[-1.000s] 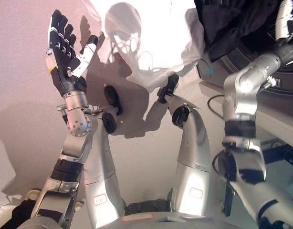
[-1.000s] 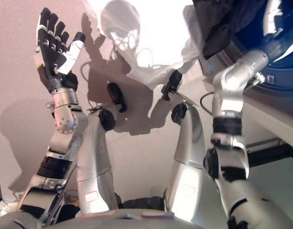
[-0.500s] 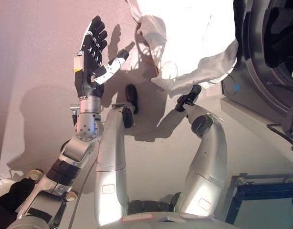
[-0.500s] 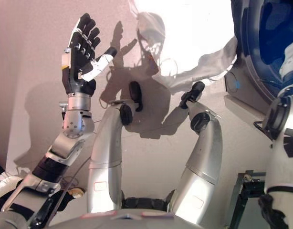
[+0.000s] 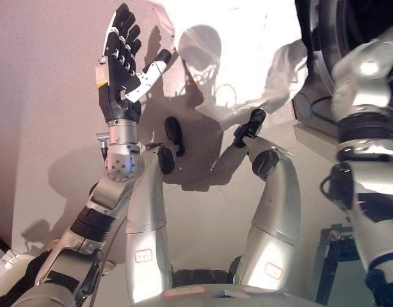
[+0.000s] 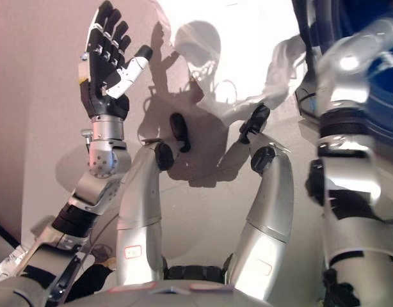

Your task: Put the clothes in the basket into the washing machine.

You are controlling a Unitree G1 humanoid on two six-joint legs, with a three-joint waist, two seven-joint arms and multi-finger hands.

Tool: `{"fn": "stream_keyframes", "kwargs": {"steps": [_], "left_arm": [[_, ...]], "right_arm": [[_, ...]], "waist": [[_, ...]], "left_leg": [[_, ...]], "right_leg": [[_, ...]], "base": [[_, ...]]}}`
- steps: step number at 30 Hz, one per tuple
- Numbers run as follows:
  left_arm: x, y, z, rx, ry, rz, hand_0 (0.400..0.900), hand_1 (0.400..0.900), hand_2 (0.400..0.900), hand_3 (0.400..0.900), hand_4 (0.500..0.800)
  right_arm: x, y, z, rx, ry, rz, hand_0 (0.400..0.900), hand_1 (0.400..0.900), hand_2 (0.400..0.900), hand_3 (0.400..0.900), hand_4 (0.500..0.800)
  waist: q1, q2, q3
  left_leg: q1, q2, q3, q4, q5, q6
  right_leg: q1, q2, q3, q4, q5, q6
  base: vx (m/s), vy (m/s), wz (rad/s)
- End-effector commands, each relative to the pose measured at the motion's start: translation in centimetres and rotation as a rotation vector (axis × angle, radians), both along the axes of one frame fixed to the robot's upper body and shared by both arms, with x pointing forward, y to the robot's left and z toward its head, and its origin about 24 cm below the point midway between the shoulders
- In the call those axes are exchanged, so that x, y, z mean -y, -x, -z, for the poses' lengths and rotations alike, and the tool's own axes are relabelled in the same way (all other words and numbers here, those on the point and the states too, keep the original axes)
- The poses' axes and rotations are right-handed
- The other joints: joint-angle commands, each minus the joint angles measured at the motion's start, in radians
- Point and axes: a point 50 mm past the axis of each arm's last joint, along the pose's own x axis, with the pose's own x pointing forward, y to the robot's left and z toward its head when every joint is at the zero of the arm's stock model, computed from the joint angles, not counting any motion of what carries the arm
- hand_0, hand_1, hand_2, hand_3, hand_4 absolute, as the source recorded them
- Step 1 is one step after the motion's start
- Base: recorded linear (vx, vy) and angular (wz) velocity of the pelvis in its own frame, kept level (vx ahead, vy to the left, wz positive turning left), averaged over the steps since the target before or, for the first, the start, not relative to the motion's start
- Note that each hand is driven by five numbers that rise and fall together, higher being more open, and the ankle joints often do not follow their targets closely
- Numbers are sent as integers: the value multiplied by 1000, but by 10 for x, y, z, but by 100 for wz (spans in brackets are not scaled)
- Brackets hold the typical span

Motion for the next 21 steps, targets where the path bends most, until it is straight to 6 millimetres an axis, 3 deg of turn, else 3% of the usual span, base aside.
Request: {"fn": "stream_keyframes", "kwargs": {"steps": [1,4,9,15,21], "left_arm": [[1,12,15,13,61,-50,900,900,900,900,800],[-2,13,27,-35,74,-87,900,900,900,900,800],[-5,9,63,-187,62,-102,900,900,900,900,800],[-10,3,156,-617,130,-50,900,900,900,900,800],[-20,32,241,-1018,140,-38,900,900,900,900,800]], "right_arm": [[-20,13,33,33,149,43,900,900,900,900,800],[-55,34,66,63,225,-85,900,900,900,900,800],[-74,43,133,-157,343,-270,900,900,900,900,800],[-83,41,247,-624,269,-575,900,900,900,900,800],[-79,76,353,-1125,158,-740,900,900,900,900,800]], "waist": [[-54,67,-214],[-81,56,-209],[-115,29,-228],[-143,-19,-256],[-132,-34,-289]], "left_leg": [[-99,-45,-62,-49,-1,8],[-75,-38,-56,-81,3,9],[63,-27,-19,-237,24,-2],[441,-17,33,-494,40,-5],[882,-33,58,-779,108,-53]], "right_leg": [[-177,30,-50,103,-76,86],[-146,38,-60,71,-72,93],[8,64,-111,-65,-52,127],[349,85,-133,-289,10,176],[760,141,-186,-560,67,214]], "base": [[-16,43,-12],[-16,33,-10],[0,29,-9],[120,43,-15],[251,-1,-1]]}}
